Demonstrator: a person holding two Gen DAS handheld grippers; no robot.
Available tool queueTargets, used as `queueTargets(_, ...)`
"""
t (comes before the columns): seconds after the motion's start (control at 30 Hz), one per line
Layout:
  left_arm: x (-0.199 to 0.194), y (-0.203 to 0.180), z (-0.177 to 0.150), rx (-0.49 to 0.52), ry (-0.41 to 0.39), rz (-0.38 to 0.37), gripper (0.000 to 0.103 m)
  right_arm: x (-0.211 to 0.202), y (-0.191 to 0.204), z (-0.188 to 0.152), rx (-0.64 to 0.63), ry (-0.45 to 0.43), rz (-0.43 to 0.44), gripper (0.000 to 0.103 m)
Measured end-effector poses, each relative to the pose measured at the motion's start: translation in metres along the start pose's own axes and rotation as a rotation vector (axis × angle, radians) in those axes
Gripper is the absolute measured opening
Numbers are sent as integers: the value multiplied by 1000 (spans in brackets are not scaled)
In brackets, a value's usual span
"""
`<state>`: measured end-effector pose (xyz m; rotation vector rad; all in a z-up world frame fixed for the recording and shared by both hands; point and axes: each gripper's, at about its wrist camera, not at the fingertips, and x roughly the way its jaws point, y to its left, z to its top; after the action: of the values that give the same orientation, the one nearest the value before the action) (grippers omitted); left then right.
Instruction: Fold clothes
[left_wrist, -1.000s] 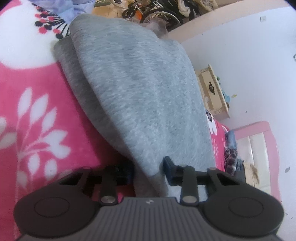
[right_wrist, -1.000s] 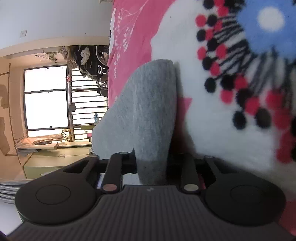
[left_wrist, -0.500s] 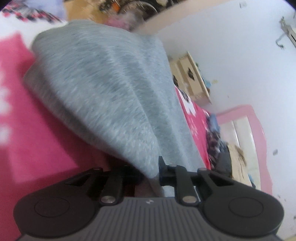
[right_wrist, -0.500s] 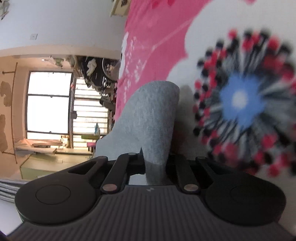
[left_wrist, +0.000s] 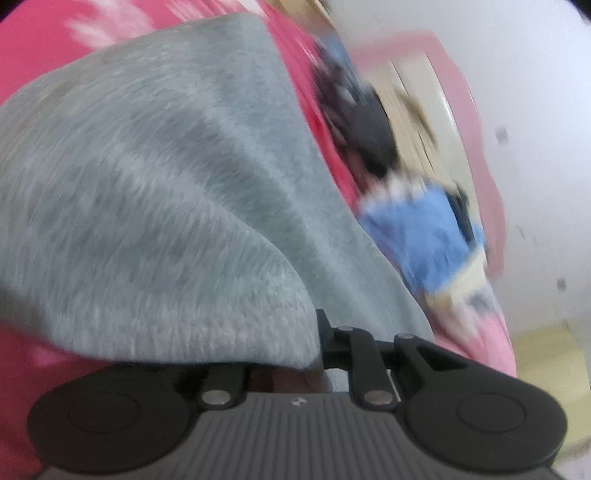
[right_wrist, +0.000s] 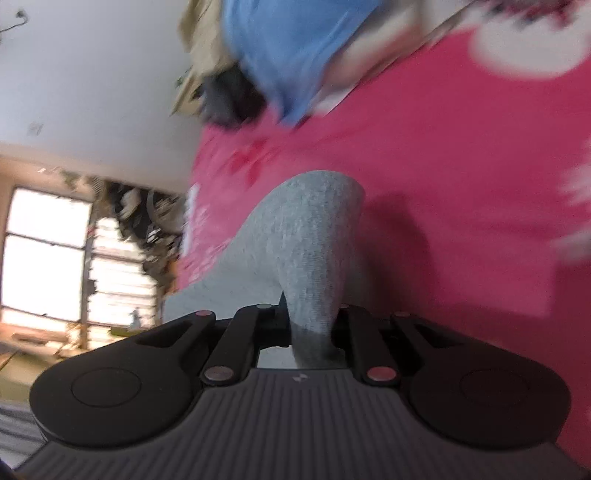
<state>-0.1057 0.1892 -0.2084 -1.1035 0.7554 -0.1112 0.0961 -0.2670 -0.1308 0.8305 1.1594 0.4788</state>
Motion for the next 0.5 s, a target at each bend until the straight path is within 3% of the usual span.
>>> queueTargets(0.13, 49, -34, -20, 91, 138, -24, 16, -53, -29, 16, 29, -79, -82, 7)
queueTargets(0.23, 69, -45, -27, 162, 180, 41, 18, -56, -50, 22, 61, -101, -118, 9)
queueTargets(0.33, 55, -34, -29, 164, 237, 66, 29, -42, -59, 19, 25, -74, -222, 25)
queueTargets(0.43, 25, -27, -31, 161, 224, 87, 45, -44, -52, 18, -19, -88, -264, 28)
queueTargets(0.5, 6, -27, -22, 177, 198, 102, 46, -55, -35, 16, -96, -133, -352, 33)
